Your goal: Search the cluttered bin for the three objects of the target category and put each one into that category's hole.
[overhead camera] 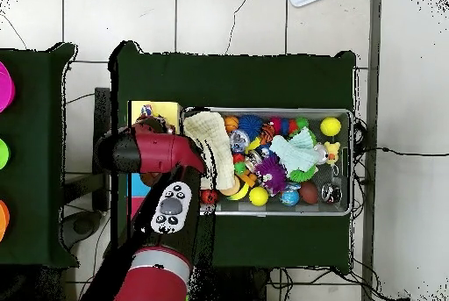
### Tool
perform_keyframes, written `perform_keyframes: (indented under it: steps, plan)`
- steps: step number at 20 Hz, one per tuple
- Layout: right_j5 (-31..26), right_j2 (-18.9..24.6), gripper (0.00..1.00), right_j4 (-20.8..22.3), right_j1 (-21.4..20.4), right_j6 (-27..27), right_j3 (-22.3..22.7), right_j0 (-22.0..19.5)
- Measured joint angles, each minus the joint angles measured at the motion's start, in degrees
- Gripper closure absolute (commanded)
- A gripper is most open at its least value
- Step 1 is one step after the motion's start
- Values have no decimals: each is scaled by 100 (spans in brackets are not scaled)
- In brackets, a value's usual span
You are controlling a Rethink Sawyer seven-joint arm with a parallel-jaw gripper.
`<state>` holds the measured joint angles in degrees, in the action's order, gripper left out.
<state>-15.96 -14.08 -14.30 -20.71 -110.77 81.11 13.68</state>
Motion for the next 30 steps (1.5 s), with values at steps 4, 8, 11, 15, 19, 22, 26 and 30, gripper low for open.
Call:
perform_keyframes:
  steps: [4,8,11,15,19,22,26,30]
  plan:
    - [0,2,100,2,-3,0,2,-1]
    - [-45,17,100,2,-47,0,49,-5]
    - [-255,21,100,-1,-184,0,139,2]
    - [-655,19,100,5,-423,0,218,25]
    - [-1224,18,100,2,-714,0,244,55]
    - [-1568,14,100,3,-898,0,242,80]
    - [-1967,10,100,6,-1067,0,224,117]
    - [-2386,-7,100,7,-1197,0,178,152]
